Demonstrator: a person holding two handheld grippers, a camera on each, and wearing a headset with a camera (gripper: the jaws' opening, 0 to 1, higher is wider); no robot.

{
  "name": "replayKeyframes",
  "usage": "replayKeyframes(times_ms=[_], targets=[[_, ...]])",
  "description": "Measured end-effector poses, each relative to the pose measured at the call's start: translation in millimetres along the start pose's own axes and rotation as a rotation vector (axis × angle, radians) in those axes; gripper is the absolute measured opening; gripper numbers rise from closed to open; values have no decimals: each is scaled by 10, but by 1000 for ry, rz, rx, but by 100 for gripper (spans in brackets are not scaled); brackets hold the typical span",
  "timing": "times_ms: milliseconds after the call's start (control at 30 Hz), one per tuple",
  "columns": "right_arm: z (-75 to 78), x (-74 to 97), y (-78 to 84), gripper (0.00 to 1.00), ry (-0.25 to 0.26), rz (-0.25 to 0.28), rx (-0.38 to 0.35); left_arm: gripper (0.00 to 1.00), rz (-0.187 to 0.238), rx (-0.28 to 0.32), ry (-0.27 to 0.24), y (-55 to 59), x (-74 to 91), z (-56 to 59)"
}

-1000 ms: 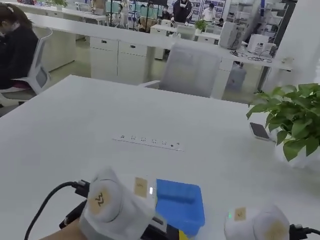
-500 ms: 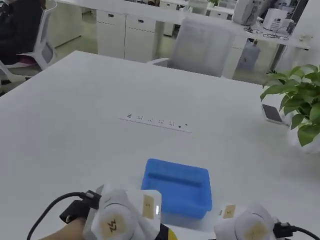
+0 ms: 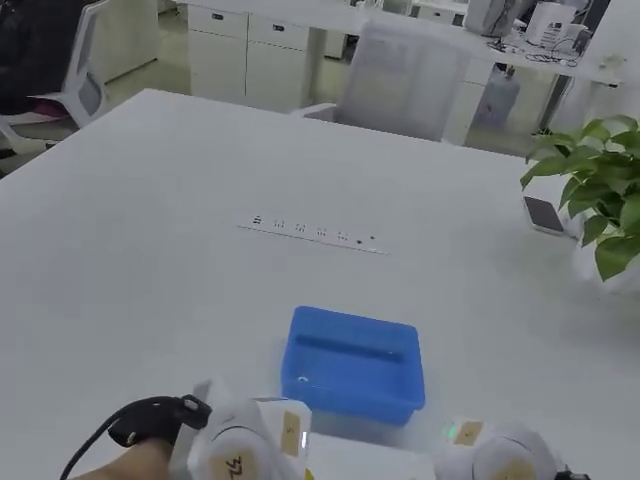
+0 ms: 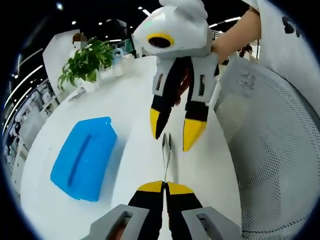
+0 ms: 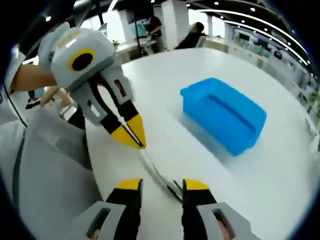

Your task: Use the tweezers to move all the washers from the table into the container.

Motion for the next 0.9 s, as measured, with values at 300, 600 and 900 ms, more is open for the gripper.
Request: replayKeyframes(times_ms=[300, 600, 900], targets=[[-192, 284, 253, 33, 36, 115, -213, 0, -84, 13, -16, 47, -165, 24], [-97, 513, 372, 36, 112, 170, -290, 2, -106, 139, -101, 122, -119, 20], [35, 659, 399, 44, 170, 208, -337, 51, -109, 477, -158, 335, 1, 110]])
Point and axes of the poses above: the centre of the closed fingertips' face, and the gripper's own axes: x roughly backward along the fingers, z roughly to its right, y roughly out of its underside, the point moved 9 cm from there along x, roughly backward along the fingers, and after that the axes turned 12 degrees about -z, right-handed, at the moved point
